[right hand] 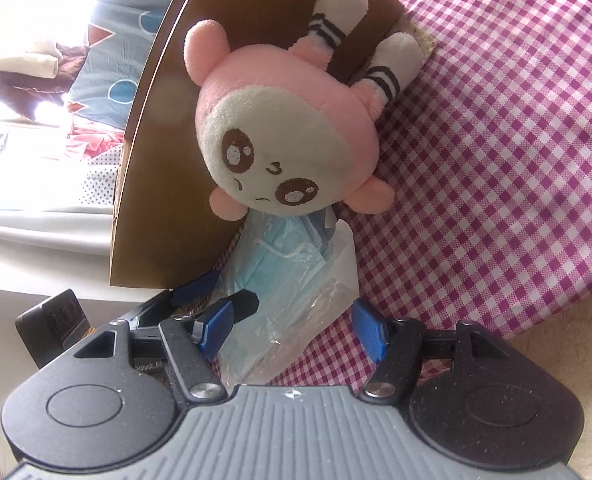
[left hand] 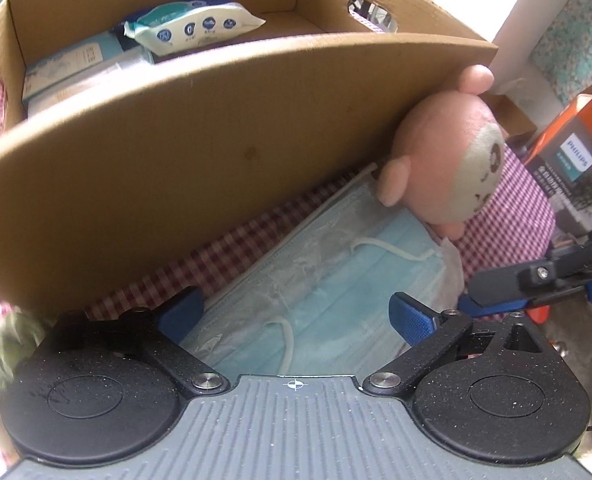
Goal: Organize soft objects
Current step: 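Lower the right gripper to the blue face mask pack and grasp its end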
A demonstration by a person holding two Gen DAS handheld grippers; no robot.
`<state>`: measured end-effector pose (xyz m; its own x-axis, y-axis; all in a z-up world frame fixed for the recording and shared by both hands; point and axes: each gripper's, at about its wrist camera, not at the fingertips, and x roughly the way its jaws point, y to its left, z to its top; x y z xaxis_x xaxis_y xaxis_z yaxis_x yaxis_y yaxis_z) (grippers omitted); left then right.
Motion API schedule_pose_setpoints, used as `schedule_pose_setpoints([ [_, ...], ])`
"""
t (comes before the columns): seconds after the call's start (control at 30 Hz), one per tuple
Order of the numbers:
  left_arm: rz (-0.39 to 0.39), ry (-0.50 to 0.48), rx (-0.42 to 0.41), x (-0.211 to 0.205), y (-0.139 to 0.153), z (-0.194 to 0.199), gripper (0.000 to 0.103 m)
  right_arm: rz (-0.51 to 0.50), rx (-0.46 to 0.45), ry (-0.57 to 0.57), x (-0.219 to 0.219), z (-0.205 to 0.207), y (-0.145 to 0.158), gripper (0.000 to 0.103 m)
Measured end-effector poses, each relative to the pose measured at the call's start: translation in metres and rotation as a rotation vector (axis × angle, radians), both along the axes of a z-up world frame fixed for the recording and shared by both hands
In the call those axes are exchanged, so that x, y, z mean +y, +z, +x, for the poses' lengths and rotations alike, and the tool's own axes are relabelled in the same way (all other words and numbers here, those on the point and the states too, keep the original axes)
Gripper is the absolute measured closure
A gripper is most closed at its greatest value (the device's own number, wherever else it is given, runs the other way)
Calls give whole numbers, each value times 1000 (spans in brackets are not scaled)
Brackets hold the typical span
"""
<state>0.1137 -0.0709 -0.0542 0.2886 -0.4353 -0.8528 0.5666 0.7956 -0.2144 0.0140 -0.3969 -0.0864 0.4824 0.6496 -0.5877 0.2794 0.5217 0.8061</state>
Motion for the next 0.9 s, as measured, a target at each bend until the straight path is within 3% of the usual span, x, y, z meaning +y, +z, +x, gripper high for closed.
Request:
schedule_pose_setpoints([
  [0.23,-32,-4,41,4,0,-27,3,-7,-7,-44,1,-16,0,34],
  [0.67,-242,20,235,32,-4,-44,3,-20,-8,-48,28,-59,1,36],
  [0.9,-316,28,305,48,-7,-46,12,9,46,-89,31,-90,-12,39],
])
